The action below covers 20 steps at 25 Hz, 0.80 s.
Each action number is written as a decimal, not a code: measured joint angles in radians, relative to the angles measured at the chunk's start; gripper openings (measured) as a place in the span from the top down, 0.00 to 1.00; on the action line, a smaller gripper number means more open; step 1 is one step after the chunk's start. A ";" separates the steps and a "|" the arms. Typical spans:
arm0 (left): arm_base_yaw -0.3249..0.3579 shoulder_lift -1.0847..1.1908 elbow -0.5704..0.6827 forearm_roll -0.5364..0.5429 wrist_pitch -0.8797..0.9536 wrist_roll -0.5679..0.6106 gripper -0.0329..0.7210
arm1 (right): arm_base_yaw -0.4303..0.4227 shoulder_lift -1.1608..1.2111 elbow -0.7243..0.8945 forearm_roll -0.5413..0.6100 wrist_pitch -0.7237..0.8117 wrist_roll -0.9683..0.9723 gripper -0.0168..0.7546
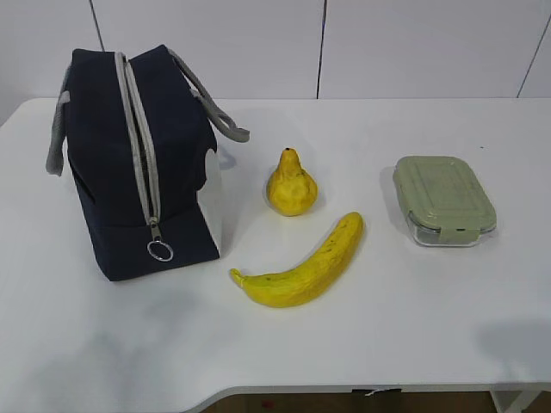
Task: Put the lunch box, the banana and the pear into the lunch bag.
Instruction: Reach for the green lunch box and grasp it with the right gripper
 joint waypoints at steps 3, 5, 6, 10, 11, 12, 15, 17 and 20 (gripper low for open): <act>0.000 0.000 0.000 0.000 0.000 0.000 0.46 | 0.000 0.000 0.000 0.000 0.000 0.000 0.30; 0.000 0.000 0.000 0.000 0.000 0.000 0.47 | 0.000 0.000 0.000 0.000 0.000 0.000 0.30; 0.000 0.000 0.000 0.000 0.000 0.000 0.47 | 0.000 0.000 0.000 0.000 0.000 0.000 0.30; 0.000 0.000 0.000 0.000 0.000 0.000 0.49 | 0.000 0.000 0.000 0.000 0.000 0.000 0.30; 0.000 0.000 0.000 0.000 0.000 0.000 0.49 | 0.000 0.000 0.000 0.000 0.000 0.000 0.30; 0.000 0.000 0.000 0.000 0.000 0.000 0.50 | 0.000 0.000 0.000 0.000 0.000 0.000 0.30; 0.000 0.000 0.000 0.000 0.000 0.000 0.51 | 0.000 0.000 0.000 0.000 0.000 0.000 0.30; 0.000 0.000 0.000 0.000 0.000 0.000 0.52 | 0.000 0.000 0.000 0.000 0.000 0.000 0.30; 0.000 0.000 0.000 0.000 0.000 0.000 0.53 | 0.000 0.000 0.000 0.000 0.000 0.000 0.30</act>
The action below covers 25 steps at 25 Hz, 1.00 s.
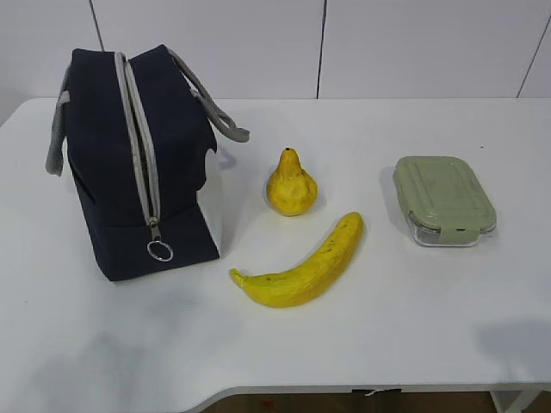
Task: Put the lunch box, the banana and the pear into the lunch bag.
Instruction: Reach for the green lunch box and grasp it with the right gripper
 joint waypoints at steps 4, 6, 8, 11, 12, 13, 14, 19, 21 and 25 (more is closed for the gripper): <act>0.000 0.000 0.000 0.000 0.000 0.000 0.53 | 0.000 0.000 0.000 0.000 0.000 0.000 0.30; 0.000 0.000 0.000 0.000 0.000 0.000 0.54 | 0.000 0.000 0.000 0.000 0.000 0.000 0.30; 0.000 0.000 0.000 0.000 0.000 0.000 0.54 | 0.000 0.000 0.000 0.000 0.000 0.000 0.30; 0.000 0.000 0.000 0.000 0.000 0.000 0.55 | 0.000 0.000 0.000 0.000 0.000 0.000 0.30; 0.000 0.000 0.000 0.000 0.000 0.000 0.55 | 0.000 0.000 0.000 0.000 0.000 0.000 0.30; 0.000 0.000 0.000 0.000 0.000 0.000 0.55 | 0.000 0.000 0.000 0.000 0.000 0.000 0.30; 0.000 0.000 0.000 0.000 0.000 0.000 0.55 | 0.000 0.000 0.000 0.000 0.000 0.000 0.30; 0.000 0.000 0.000 0.000 0.000 0.000 0.55 | 0.000 0.000 0.000 0.000 0.000 0.000 0.30; 0.000 0.000 0.000 0.000 0.000 0.000 0.55 | 0.000 0.000 0.000 0.000 0.000 0.000 0.30; 0.000 0.000 0.000 0.000 0.000 0.000 0.55 | 0.000 0.000 0.000 0.000 0.000 0.000 0.30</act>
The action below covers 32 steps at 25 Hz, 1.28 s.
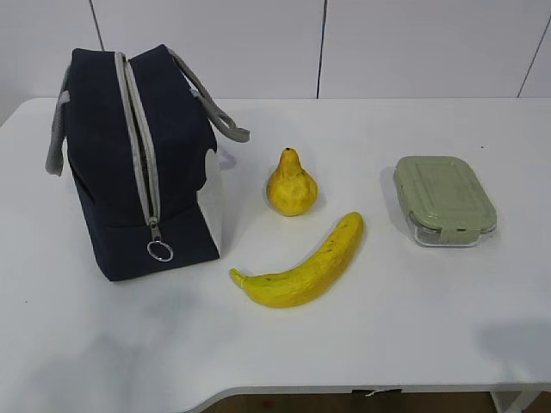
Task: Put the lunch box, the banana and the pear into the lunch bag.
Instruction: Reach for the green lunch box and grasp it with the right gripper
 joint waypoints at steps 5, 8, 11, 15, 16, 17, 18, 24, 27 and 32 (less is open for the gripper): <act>0.000 0.000 0.000 0.000 0.000 0.000 0.55 | 0.000 0.000 -0.016 0.000 0.000 0.005 0.30; 0.000 0.000 0.000 0.000 0.000 0.000 0.55 | 0.000 0.029 -0.026 0.004 0.000 0.039 0.30; 0.000 0.000 0.000 0.000 0.000 0.000 0.55 | 0.000 0.110 -0.028 0.008 -0.007 0.049 0.30; 0.000 0.000 0.000 0.000 0.000 0.000 0.55 | 0.000 0.239 -0.056 0.018 -0.045 0.052 0.30; 0.000 0.000 0.000 0.000 0.000 0.000 0.55 | 0.000 0.273 -0.068 0.026 -0.059 0.052 0.30; 0.000 0.000 0.000 0.000 0.000 0.000 0.55 | 0.000 0.303 -0.082 0.033 -0.072 0.052 0.30; 0.000 0.000 0.000 0.000 0.000 0.000 0.55 | 0.000 0.339 -0.095 0.041 -0.086 0.052 0.30; 0.000 0.000 0.000 0.000 0.000 0.000 0.55 | 0.000 0.546 -0.206 0.062 -0.138 0.052 0.30; 0.000 0.000 0.000 0.000 0.000 0.000 0.55 | 0.000 0.650 -0.271 0.065 -0.149 0.053 0.30; 0.000 0.000 0.000 0.000 0.000 0.000 0.55 | 0.000 0.820 -0.378 0.135 -0.170 0.041 0.30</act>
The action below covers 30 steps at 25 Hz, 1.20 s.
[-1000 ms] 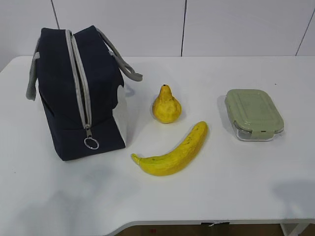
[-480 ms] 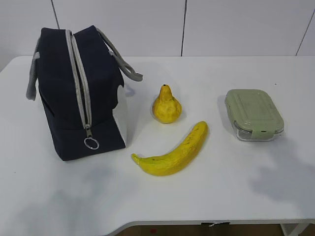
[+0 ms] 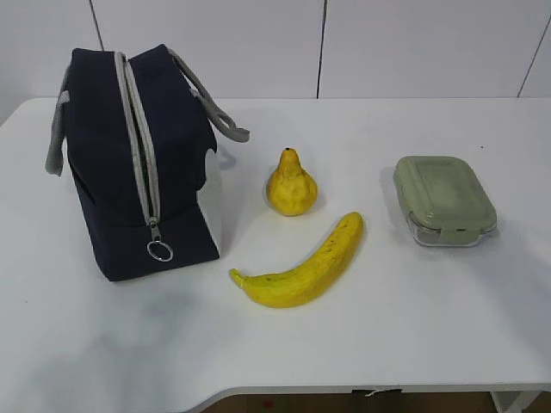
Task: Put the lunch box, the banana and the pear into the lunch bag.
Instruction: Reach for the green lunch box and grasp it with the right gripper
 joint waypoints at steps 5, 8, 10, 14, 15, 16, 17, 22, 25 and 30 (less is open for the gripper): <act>0.000 0.000 0.000 0.000 0.000 0.000 0.55 | 0.000 0.165 -0.122 0.146 -0.009 -0.088 0.30; 0.000 0.000 0.000 0.000 0.000 0.000 0.55 | 0.000 0.276 -0.207 0.193 -0.009 -0.137 0.30; 0.000 0.000 0.000 0.000 0.000 0.000 0.55 | 0.000 0.342 -0.266 0.206 -0.011 -0.155 0.30; 0.000 0.000 0.000 0.000 0.000 0.000 0.56 | 0.000 0.471 -0.363 0.231 -0.013 -0.172 0.30; 0.000 0.000 0.000 0.000 0.000 0.000 0.56 | 0.000 0.500 -0.378 0.238 -0.013 -0.178 0.30; 0.000 0.000 0.000 0.000 0.000 0.000 0.56 | -0.003 0.523 -0.389 0.249 -0.015 -0.186 0.30; 0.000 0.000 0.000 0.000 0.000 0.000 0.56 | -0.010 0.549 -0.395 0.264 -0.015 -0.194 0.30; 0.000 0.000 0.000 0.000 0.000 0.000 0.56 | -0.132 0.660 -0.402 0.412 -0.001 -0.275 0.30; 0.000 0.000 0.000 0.000 0.000 0.000 0.56 | -0.240 0.717 -0.404 0.563 0.048 -0.391 0.30; 0.000 0.000 0.000 0.000 0.000 0.000 0.56 | -0.371 0.786 -0.406 0.672 0.096 -0.534 0.30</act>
